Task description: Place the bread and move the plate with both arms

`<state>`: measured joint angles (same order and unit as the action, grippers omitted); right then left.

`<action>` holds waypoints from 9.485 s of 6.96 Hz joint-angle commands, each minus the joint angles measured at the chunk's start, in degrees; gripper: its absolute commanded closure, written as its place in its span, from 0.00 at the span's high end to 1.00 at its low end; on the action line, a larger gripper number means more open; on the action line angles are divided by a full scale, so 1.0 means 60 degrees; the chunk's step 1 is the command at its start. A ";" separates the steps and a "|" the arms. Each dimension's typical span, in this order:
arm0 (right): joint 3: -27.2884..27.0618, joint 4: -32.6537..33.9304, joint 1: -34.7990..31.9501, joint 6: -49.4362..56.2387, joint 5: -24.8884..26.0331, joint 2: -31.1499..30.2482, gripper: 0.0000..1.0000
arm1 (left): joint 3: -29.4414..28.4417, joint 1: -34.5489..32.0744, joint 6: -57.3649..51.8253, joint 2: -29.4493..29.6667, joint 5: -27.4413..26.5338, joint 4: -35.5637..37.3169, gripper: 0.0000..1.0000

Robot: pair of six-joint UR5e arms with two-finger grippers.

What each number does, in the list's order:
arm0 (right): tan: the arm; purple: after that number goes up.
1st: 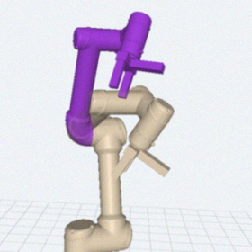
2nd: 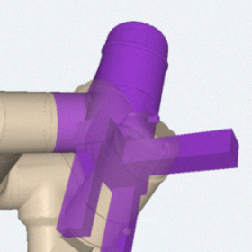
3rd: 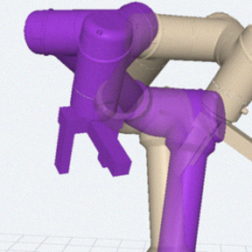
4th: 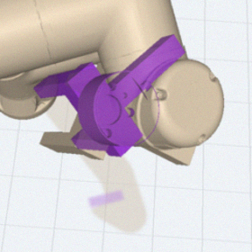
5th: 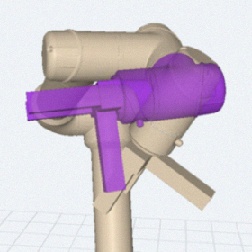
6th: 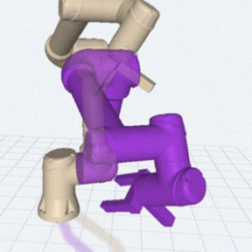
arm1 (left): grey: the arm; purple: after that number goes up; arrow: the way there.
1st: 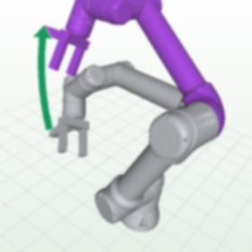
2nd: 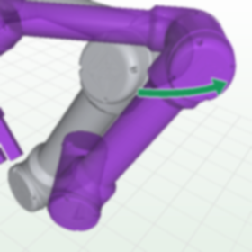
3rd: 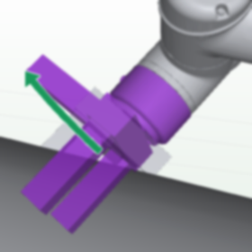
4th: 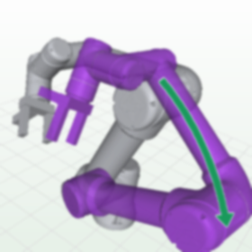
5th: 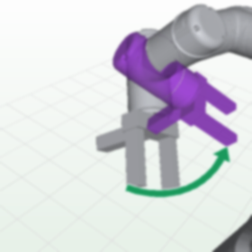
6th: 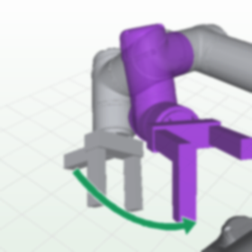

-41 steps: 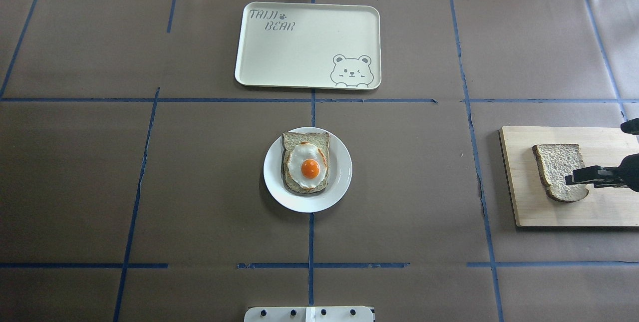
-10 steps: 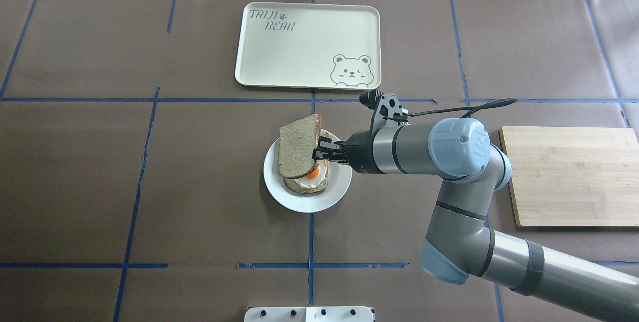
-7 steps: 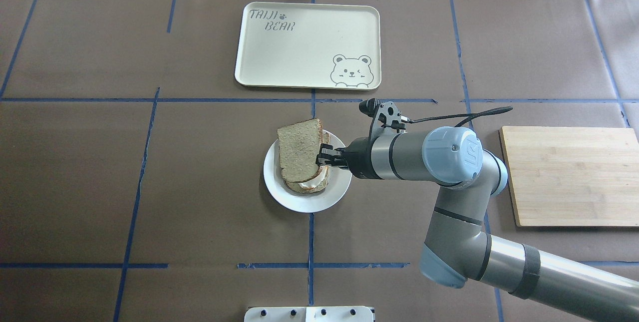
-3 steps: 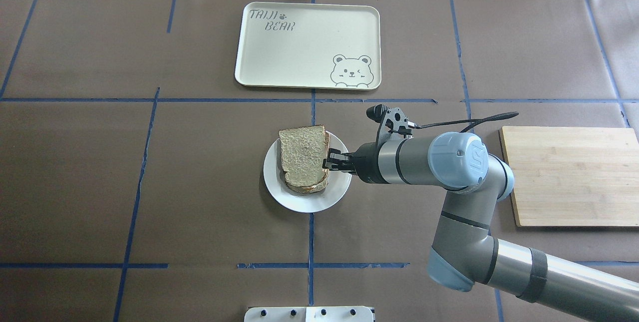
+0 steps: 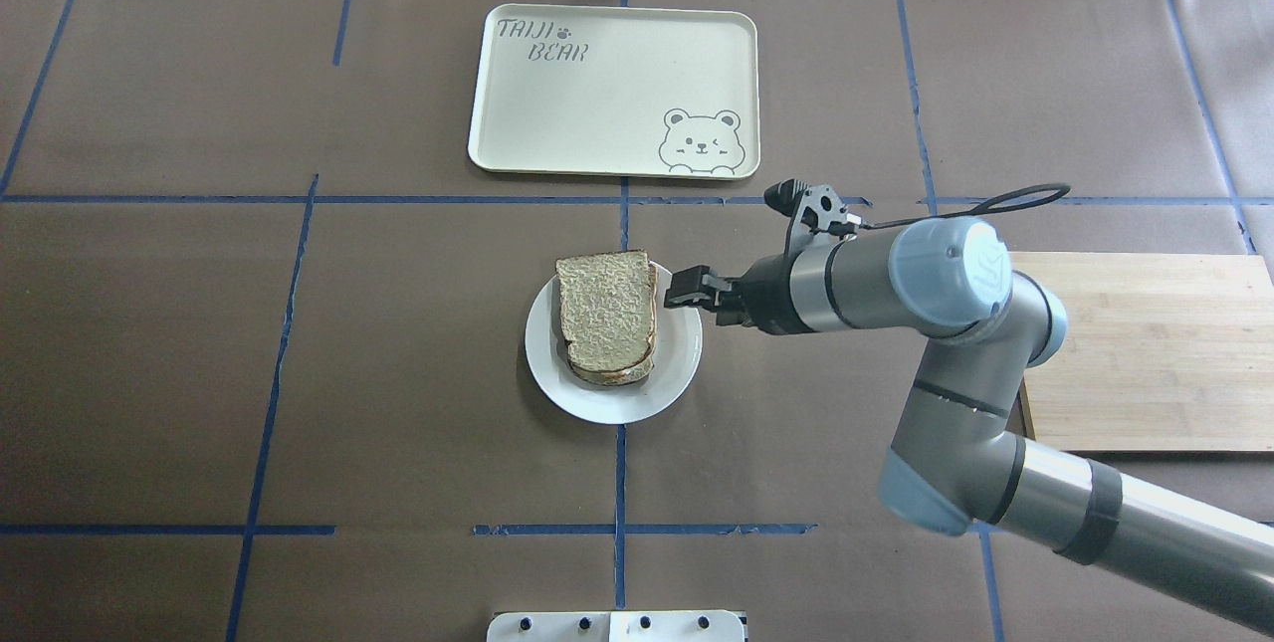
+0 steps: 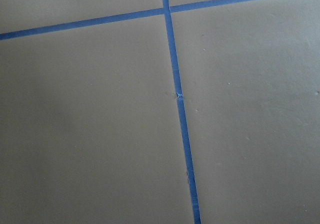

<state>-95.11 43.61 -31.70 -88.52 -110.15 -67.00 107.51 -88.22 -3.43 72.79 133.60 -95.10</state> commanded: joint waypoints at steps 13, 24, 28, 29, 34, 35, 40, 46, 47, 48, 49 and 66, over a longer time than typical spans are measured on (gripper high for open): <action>-0.1330 0.8655 -0.9643 1.8094 -0.4186 -0.6039 1.00 | -0.0091 0.0625 0.0654 0.2004 0.2519 -0.0527 1.00; -0.1184 0.8522 -0.9644 1.8049 -0.4230 -0.6075 1.00 | -0.2356 0.9690 1.4994 0.5573 -0.5284 -1.1113 1.00; -0.1184 0.8522 -0.9644 1.8049 -0.4245 -0.6075 1.00 | -0.3400 1.0690 1.5220 0.6442 -0.6079 -1.1952 0.90; -0.1198 0.8522 -0.9644 1.8049 -0.4230 -0.6075 1.00 | -0.3488 1.0705 1.5220 0.6428 -0.6079 -1.1953 0.86; -0.1184 0.8522 -0.9644 1.8049 -0.4230 -0.6075 1.00 | -0.4103 1.0793 1.5801 0.6705 -0.6094 -1.1953 0.66; -0.1184 0.8522 -0.9644 1.8049 -0.4230 -0.6075 1.00 | -0.4119 1.0793 1.5893 0.6721 -0.6094 -1.1953 0.63; -0.1184 0.8522 -0.9644 1.8049 -0.4230 -0.6075 1.00 | -0.4281 1.0808 1.5952 0.6969 -0.6079 -1.1968 0.07; -0.1184 0.8522 -0.9644 1.8049 -0.4230 -0.6075 1.00 | -0.4222 1.0706 1.8233 0.6969 -0.6108 -1.4143 0.04; -0.1184 0.8522 -0.9644 1.8049 -0.4230 -0.6061 1.00 | -0.4221 1.0574 1.8455 0.6970 -0.6283 -1.4513 0.04; -0.1184 0.8522 -0.9644 1.8049 -0.4230 -0.6061 1.00 | -0.4250 1.0399 1.8486 0.7071 -0.6400 -1.4517 0.04; -0.1184 0.8522 -0.9644 1.8049 -0.4230 -0.6075 1.00 | -0.4352 1.0035 1.8544 0.7217 -0.6460 -1.4488 0.04; -0.1096 0.8522 -0.9644 1.8049 -0.4230 -0.6031 1.00 | -0.6960 0.7002 1.7911 1.0141 -0.3171 -0.9025 1.00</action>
<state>-101.69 94.75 -89.56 19.78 -135.53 -103.18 56.24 -44.30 109.31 137.65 109.31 -159.71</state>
